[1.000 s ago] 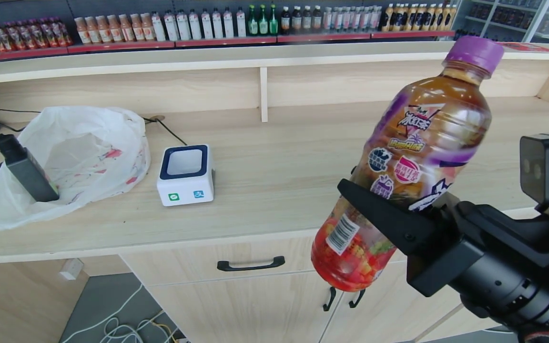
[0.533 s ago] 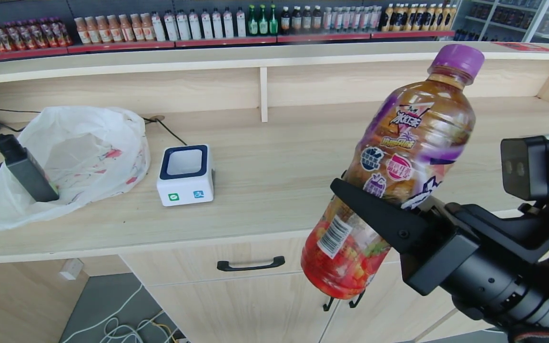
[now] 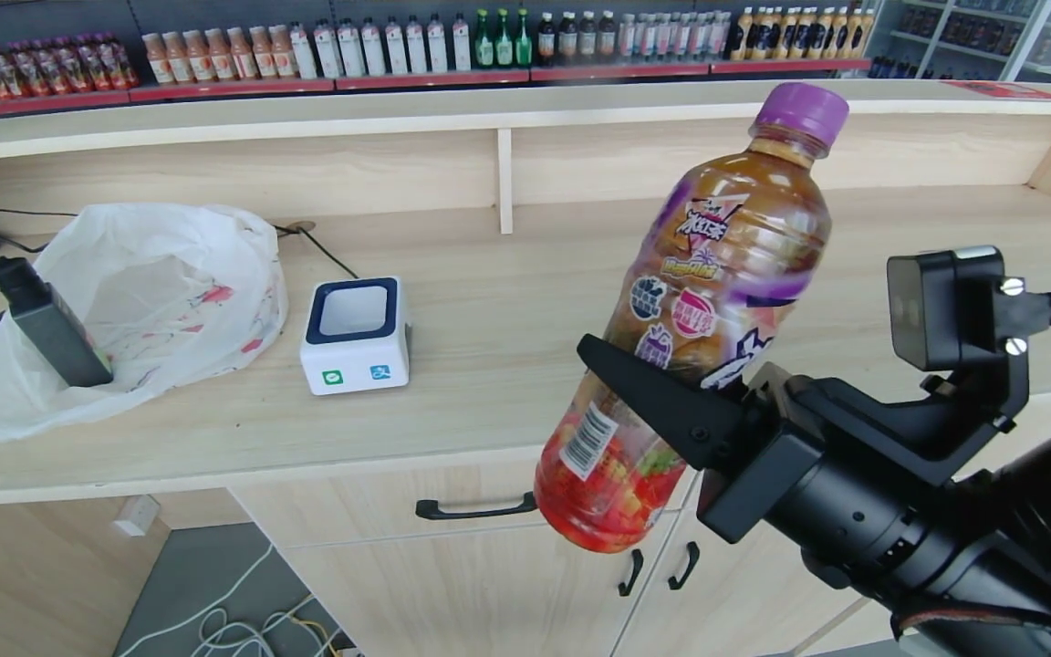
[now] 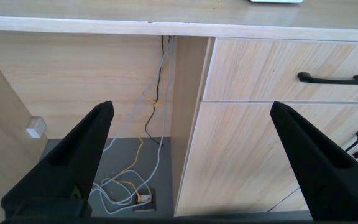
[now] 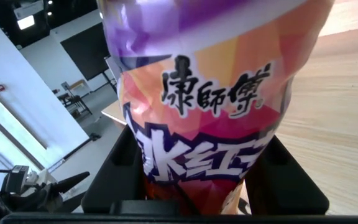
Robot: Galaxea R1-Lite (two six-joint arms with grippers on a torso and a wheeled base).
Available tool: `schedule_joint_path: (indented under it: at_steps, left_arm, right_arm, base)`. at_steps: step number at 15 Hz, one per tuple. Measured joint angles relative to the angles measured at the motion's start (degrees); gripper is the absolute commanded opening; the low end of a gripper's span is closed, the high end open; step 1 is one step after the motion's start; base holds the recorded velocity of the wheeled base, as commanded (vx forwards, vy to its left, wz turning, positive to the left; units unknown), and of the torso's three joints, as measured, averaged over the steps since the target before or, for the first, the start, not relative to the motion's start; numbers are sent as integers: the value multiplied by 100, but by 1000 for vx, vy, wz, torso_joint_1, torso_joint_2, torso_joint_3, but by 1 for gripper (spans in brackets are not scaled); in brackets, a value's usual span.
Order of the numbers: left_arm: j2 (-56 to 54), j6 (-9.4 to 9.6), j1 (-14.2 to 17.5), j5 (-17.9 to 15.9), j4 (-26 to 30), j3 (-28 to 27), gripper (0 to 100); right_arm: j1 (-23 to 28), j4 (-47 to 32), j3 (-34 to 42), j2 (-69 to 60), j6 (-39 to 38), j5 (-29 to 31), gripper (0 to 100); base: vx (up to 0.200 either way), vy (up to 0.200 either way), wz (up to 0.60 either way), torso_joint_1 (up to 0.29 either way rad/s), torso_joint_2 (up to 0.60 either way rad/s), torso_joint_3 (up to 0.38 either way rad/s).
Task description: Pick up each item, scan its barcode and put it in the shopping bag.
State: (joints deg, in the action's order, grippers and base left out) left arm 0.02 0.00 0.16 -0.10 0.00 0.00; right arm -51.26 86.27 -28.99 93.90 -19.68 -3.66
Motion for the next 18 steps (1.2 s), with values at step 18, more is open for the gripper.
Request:
schedule_joint_path:
  at_steps: [18]
  left_arm:
    - [0,0,-2,2,0,0,100]
  right_arm:
    - [330,24,-172,289,1290,232,0]
  base:
    - [0,0,0,0,0,0]
